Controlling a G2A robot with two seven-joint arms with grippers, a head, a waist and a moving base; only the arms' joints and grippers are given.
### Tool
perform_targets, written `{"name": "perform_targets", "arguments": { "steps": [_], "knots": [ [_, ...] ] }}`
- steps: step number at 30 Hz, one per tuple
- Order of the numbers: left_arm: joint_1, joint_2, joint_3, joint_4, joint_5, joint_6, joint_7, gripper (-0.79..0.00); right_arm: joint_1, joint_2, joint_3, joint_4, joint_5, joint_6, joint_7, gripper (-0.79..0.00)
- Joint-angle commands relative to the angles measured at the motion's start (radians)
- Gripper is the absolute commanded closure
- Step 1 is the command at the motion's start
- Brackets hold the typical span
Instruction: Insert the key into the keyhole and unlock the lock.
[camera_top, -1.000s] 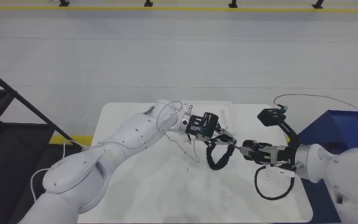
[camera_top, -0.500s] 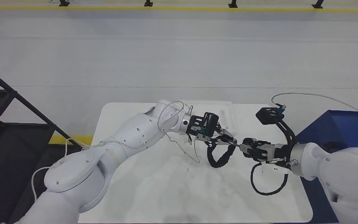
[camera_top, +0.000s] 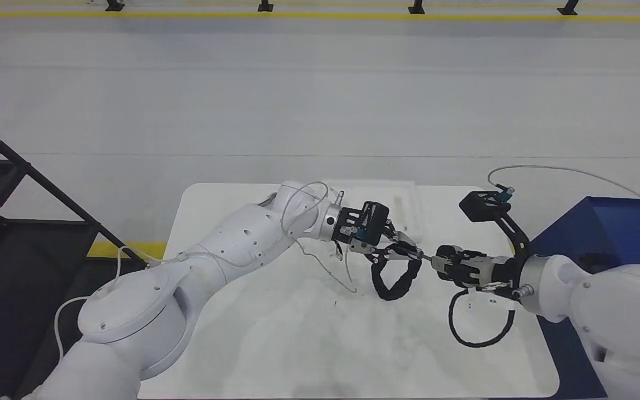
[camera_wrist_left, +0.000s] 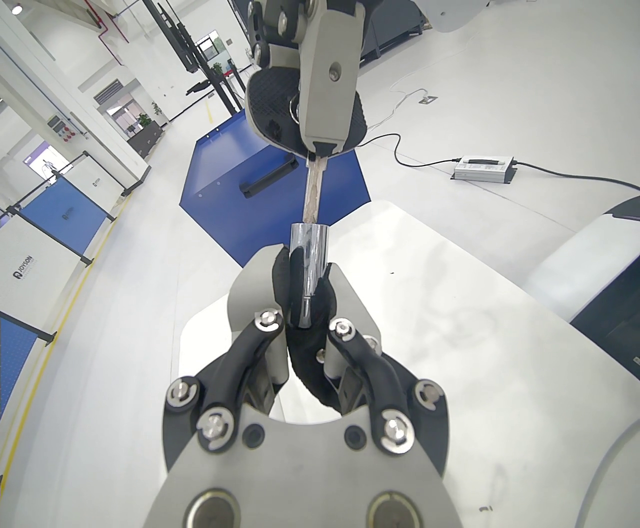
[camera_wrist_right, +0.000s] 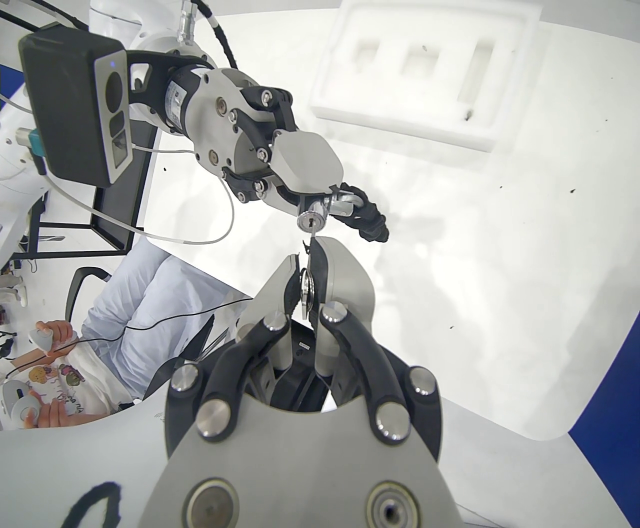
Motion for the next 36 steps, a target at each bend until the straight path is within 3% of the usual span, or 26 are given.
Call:
{"name": "perform_targets", "arguments": {
  "steps": [1, 36],
  "knots": [
    [0.001, 0.001, 0.0, -0.002, -0.003, -0.001, -0.001, 0.0, 0.002, 0.001, -0.003, 0.002, 0.0, 0.0, -0.002, 0.0],
    [0.009, 0.019, 0.0, -0.027, -0.023, -0.002, -0.002, 0.0, 0.02, 0.015, -0.039, 0.018, 0.02, -0.004, -0.011, 0.0]
  ]
}}
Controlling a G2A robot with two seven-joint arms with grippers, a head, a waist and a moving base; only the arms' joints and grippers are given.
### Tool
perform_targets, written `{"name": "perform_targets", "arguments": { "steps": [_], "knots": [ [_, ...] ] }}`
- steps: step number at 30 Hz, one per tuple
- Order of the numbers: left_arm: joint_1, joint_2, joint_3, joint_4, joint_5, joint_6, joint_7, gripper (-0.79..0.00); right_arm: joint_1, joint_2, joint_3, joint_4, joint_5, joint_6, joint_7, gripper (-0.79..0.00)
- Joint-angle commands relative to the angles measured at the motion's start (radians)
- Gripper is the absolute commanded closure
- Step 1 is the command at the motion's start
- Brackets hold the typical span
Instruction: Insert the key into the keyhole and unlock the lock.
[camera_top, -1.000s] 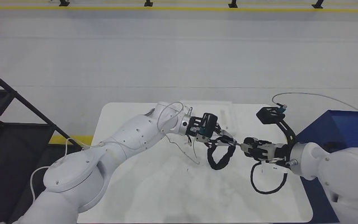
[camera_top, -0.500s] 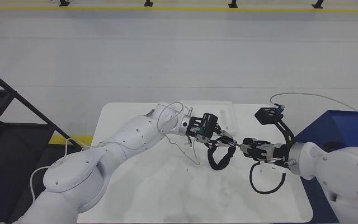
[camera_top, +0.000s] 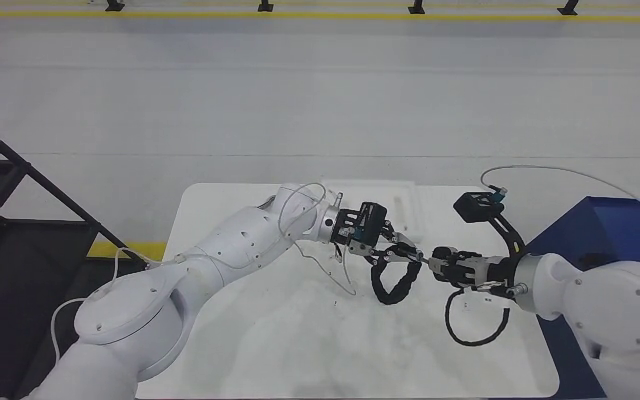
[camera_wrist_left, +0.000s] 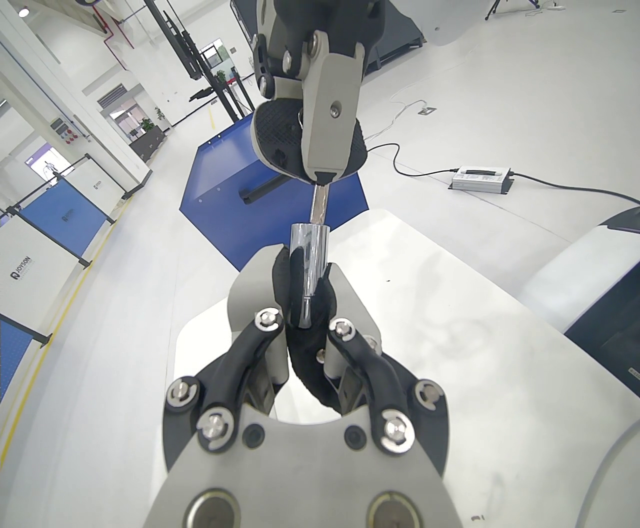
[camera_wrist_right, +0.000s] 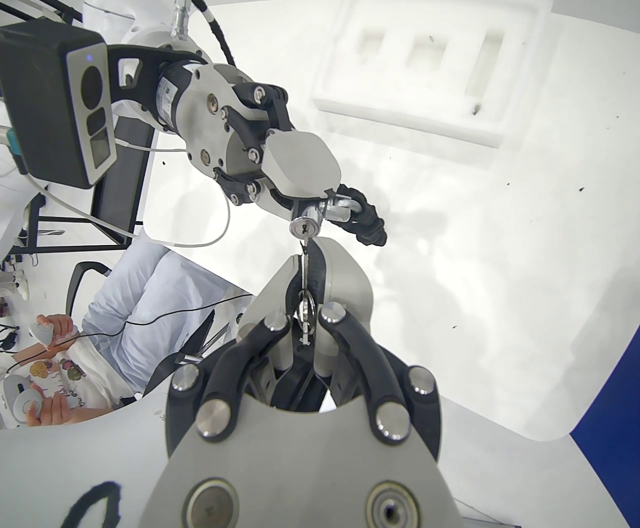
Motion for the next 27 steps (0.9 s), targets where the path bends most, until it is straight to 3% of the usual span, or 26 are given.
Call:
{"name": "perform_targets", "arguments": {
  "steps": [1, 10, 27],
  "knots": [
    [0.0, 0.001, 0.0, -0.002, 0.005, 0.0, 0.0, 0.0, 0.0, 0.001, -0.001, -0.001, 0.002, -0.002, 0.002, 0.0],
    [-0.004, 0.015, 0.0, -0.029, 0.07, 0.018, 0.018, 0.0, 0.036, 0.009, -0.032, -0.001, -0.015, -0.091, 0.069, 0.0],
    [0.002, 0.037, 0.0, -0.066, 0.076, 0.016, 0.016, 0.0, 0.08, 0.015, -0.083, 0.001, -0.056, -0.109, 0.081, 0.0]
  ]
}}
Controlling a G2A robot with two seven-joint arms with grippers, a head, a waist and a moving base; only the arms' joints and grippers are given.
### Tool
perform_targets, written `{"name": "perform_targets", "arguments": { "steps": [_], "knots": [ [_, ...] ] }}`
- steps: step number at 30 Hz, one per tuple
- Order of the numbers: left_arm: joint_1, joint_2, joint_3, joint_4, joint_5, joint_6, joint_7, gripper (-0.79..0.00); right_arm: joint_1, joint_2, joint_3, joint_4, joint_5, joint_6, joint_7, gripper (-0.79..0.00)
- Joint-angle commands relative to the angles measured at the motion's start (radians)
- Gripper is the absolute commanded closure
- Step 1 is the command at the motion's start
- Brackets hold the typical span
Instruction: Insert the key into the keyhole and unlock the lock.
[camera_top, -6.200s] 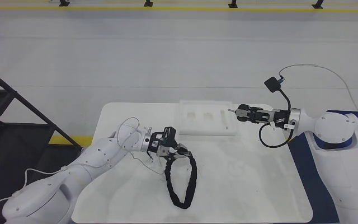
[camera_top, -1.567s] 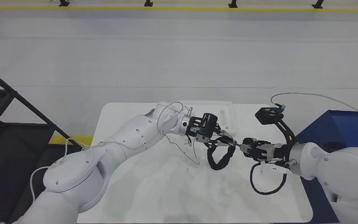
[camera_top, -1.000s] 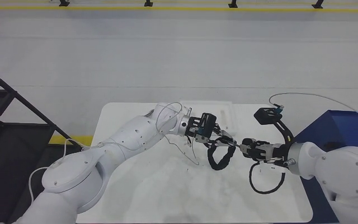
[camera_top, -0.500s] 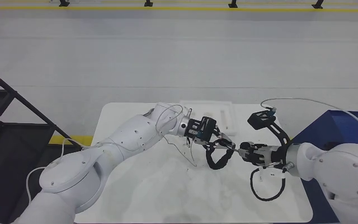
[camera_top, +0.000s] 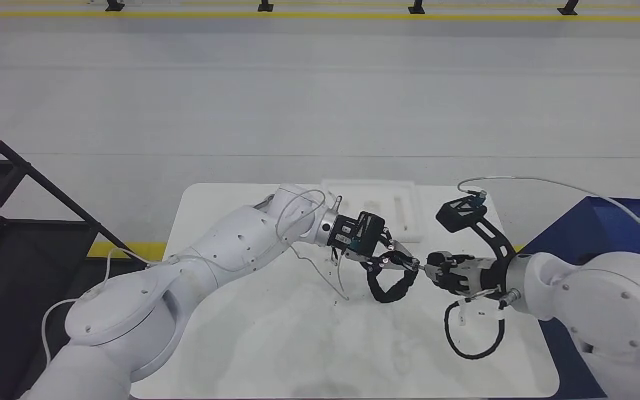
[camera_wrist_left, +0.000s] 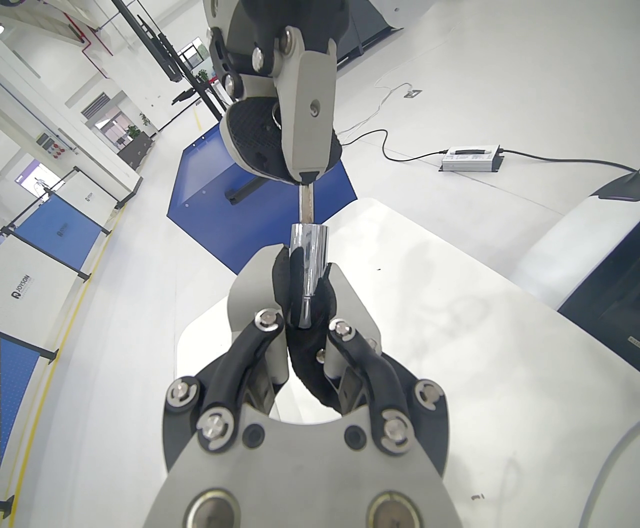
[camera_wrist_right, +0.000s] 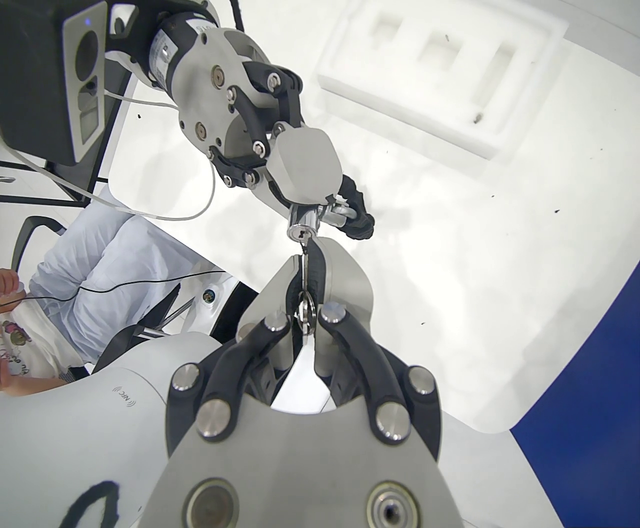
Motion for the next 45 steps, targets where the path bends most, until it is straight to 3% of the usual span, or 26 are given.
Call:
{"name": "perform_targets", "arguments": {
  "steps": [1, 45],
  "knots": [
    [0.0, 0.001, 0.0, -0.003, -0.004, -0.003, -0.003, 0.0, 0.003, 0.001, -0.004, 0.001, -0.004, 0.001, 0.002, 0.0],
    [0.006, 0.004, 0.0, -0.013, -0.017, -0.016, -0.016, 0.0, 0.036, 0.007, -0.064, 0.014, -0.017, 0.007, -0.007, 0.0]
  ]
}}
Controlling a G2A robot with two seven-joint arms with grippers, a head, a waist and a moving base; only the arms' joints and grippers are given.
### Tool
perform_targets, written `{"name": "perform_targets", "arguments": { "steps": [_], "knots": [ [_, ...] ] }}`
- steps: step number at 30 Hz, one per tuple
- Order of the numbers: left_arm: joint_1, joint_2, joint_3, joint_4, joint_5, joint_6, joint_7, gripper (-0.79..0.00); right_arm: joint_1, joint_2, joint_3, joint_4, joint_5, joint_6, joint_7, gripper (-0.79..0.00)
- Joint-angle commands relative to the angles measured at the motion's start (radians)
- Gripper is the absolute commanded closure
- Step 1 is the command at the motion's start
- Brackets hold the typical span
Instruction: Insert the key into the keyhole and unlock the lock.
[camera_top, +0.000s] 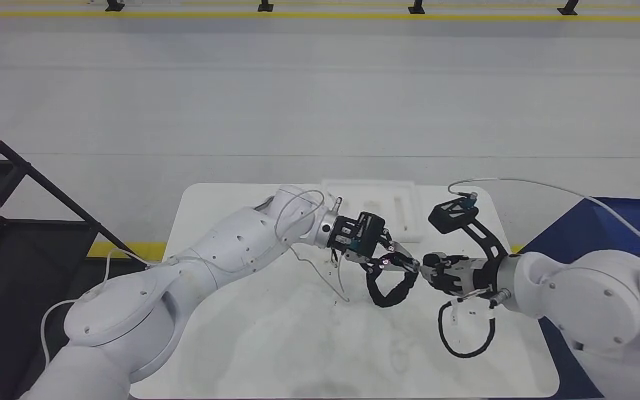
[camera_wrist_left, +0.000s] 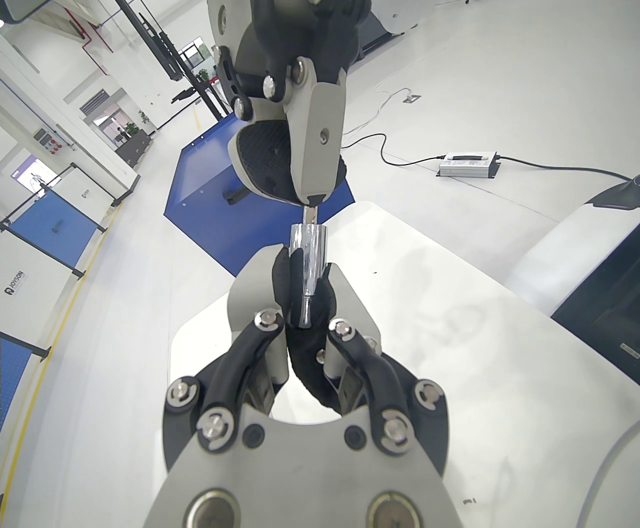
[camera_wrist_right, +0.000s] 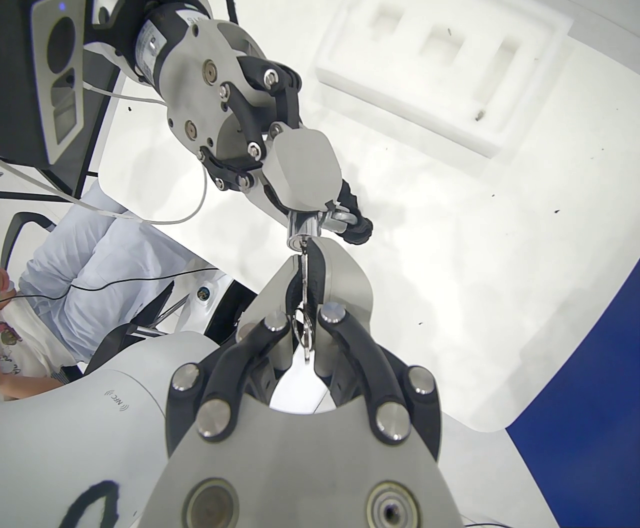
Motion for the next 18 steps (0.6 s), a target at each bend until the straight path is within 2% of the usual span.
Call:
{"name": "perform_targets", "arguments": {
  "steps": [1, 18],
  "knots": [
    [0.001, 0.0, 0.0, -0.002, 0.001, -0.002, -0.002, 0.0, 0.004, 0.0, -0.004, 0.002, 0.001, -0.001, 0.0, 0.0],
    [0.01, 0.007, 0.0, -0.008, -0.024, 0.009, 0.009, 0.0, 0.024, -0.003, -0.042, 0.025, 0.013, -0.007, -0.025, 0.0]
  ]
}}
